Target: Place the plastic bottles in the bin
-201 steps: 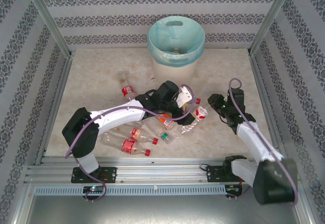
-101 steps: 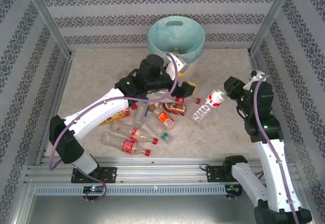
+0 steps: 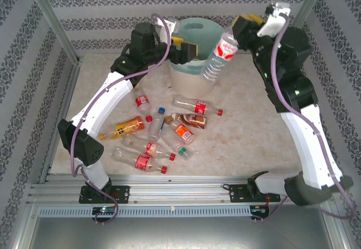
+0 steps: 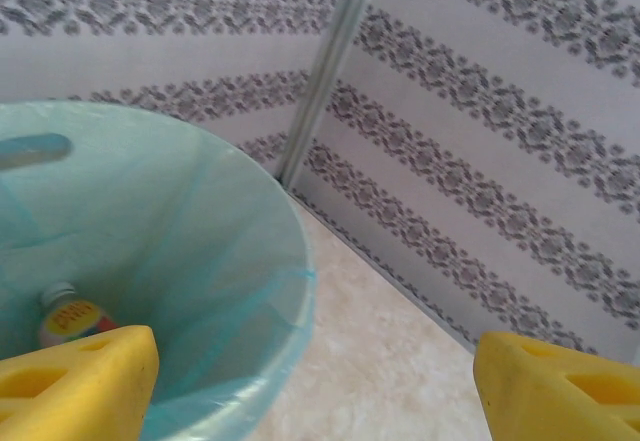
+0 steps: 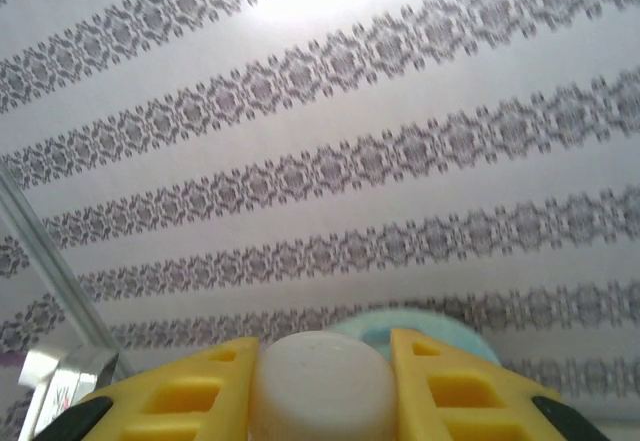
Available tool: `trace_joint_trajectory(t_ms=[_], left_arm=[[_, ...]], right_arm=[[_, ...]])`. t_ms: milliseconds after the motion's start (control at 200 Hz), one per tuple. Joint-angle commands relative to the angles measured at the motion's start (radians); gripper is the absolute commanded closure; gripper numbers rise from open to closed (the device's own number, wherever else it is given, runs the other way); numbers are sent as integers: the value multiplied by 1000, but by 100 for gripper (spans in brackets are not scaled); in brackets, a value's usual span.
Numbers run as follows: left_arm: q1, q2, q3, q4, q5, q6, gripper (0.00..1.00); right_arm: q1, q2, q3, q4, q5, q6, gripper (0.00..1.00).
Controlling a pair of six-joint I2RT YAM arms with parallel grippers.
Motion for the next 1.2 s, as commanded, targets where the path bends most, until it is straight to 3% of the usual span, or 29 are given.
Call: trace_joint_trajectory(t_ms=[0, 215, 360, 749, 1194], left_arm=[[27, 31, 45, -19, -33, 17, 17], [45, 54, 73, 1, -43, 48, 17], [45, 42, 66, 2, -20, 52, 18], [46, -20, -66, 85, 15, 14, 18], [46, -37, -140, 110, 20, -8, 18]], right_arm=[[25, 89, 70, 108, 57, -118, 100], [46, 283, 253, 113, 84, -217, 100], [59, 372, 280, 165, 118, -295, 100], [63, 554, 508, 149, 119, -311, 100], [19, 609, 387, 148, 123, -415, 100]])
